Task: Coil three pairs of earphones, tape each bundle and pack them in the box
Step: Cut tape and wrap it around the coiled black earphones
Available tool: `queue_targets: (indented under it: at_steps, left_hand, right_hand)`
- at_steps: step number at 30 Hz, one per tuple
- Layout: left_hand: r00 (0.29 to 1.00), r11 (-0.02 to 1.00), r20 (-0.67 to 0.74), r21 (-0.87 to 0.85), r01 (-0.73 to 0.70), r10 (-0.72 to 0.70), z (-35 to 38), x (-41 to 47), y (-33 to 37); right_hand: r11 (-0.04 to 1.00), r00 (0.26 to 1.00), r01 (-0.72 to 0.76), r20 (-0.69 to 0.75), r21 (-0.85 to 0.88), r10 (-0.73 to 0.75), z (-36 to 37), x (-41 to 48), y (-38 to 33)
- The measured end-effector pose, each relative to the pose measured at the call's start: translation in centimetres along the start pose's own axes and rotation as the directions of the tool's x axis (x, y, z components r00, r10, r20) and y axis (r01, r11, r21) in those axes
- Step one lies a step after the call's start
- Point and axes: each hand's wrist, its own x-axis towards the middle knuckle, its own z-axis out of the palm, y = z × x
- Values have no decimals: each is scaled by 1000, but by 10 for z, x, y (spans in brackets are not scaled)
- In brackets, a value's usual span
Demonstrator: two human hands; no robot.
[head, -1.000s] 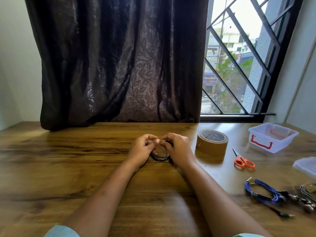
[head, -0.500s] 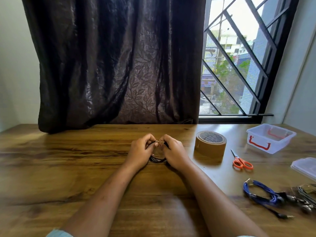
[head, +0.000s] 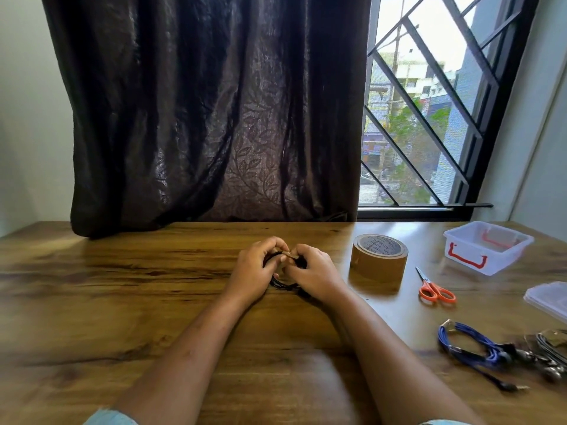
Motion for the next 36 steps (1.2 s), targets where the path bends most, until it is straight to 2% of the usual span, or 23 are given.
queue_targets:
  at_steps: [3, 6, 11, 14, 18, 22, 25, 27, 29, 33, 36]
  left_hand:
    - [1000, 999, 9, 39, -13, 13, 1, 0, 0]
    - [999, 998, 37, 68, 9, -12, 2, 1, -5]
    - [998, 997, 30, 47, 59, -61, 2, 3, -11]
    - [996, 996, 29, 15, 88, -89, 4, 3, -12]
    - [984, 982, 39, -66, 174, -172, 6, 3, -13]
    - [971, 942, 51, -235, 240, -235, 10, 3, -12]
    - [965, 930, 36, -259, 261, -261, 10, 4, -13]
    - [958, 921, 16, -273, 279, -285, 9, 4, -14]
    - [952, 916, -1, -273, 295, -307, 8, 4, -14]
    - [939, 911, -28, -254, 324, -342, 8, 5, -14]
    - [933, 903, -19, -260, 343, -360, 10, 4, -12]
  right_hand:
    - [997, 1000, 19, -10, -76, -20, 1, 1, 0]
    - [997, 1000, 24, -8, -75, -25, 1, 2, 0]
    - [985, 997, -81, -8, 151, 83, 0, 5, 1]
    - [981, 996, -76, -37, 178, 84, 1, 6, 3]
    - [954, 989, -145, -3, 264, 151, 3, 8, 7]
    - [849, 967, -255, 137, 463, 216, 0, 6, 0]
    - [784, 950, -313, 170, 536, 263, -3, 1, -6]
    - [784, 941, -328, 113, 527, 318, -3, 0, -6]
    - [815, 952, -285, 48, 505, 303, -3, 2, -1]
    - [915, 980, -162, -46, 368, 192, 1, 5, 6]
    - [987, 985, -8, -170, 159, 35, 2, 6, 8]
